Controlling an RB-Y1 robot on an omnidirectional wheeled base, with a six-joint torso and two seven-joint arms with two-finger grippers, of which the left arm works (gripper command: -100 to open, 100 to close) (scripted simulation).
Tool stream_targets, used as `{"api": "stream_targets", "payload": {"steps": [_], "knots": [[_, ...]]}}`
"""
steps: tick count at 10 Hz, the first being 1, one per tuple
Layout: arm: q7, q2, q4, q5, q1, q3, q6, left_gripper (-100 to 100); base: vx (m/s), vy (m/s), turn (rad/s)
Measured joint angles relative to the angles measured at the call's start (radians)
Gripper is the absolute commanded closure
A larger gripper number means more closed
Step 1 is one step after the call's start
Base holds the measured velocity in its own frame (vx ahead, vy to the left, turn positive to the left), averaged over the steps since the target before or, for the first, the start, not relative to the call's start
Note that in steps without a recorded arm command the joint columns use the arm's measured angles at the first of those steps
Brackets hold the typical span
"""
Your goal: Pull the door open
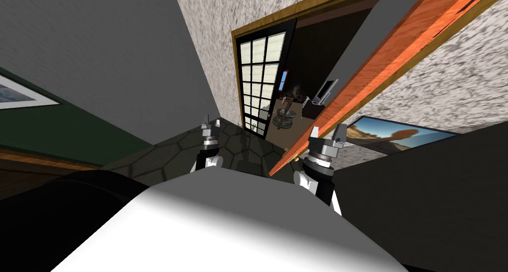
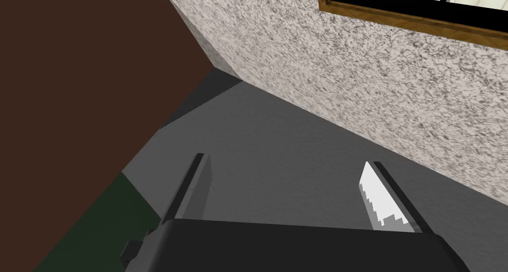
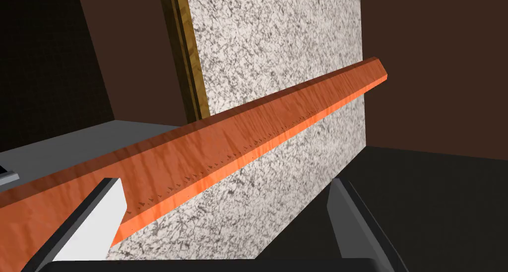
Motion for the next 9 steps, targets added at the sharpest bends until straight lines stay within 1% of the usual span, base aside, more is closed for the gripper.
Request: {"api": "stream_targets", "payload": {"steps": [2, 4, 5, 6, 8, 9], "knots": [[0.016, 0.012, 0.023, 0.01, -0.01, -0.004, -0.006, -100, -0.077, 0.198, -0.032], [0.031, 0.023, 0.05, 0.021, -0.02, -0.013, -0.015, -100, -0.008, 0.211, -0.073], [0.043, 0.029, 0.061, 0.028, -0.02, -0.023, -0.018, -100, -0.006, 0.165, -0.073], [0.054, 0.036, 0.083, 0.035, -0.03, -0.026, -0.026, -100, 0.007, 0.131, -0.07], [0.079, 0.05, 0.113, 0.052, -0.045, -0.031, -0.032, -100, 0.006, 0.108, -0.074], [0.09, 0.054, 0.136, 0.059, -0.054, -0.037, -0.038, -100, 0.023, 0.118, -0.103]]}}
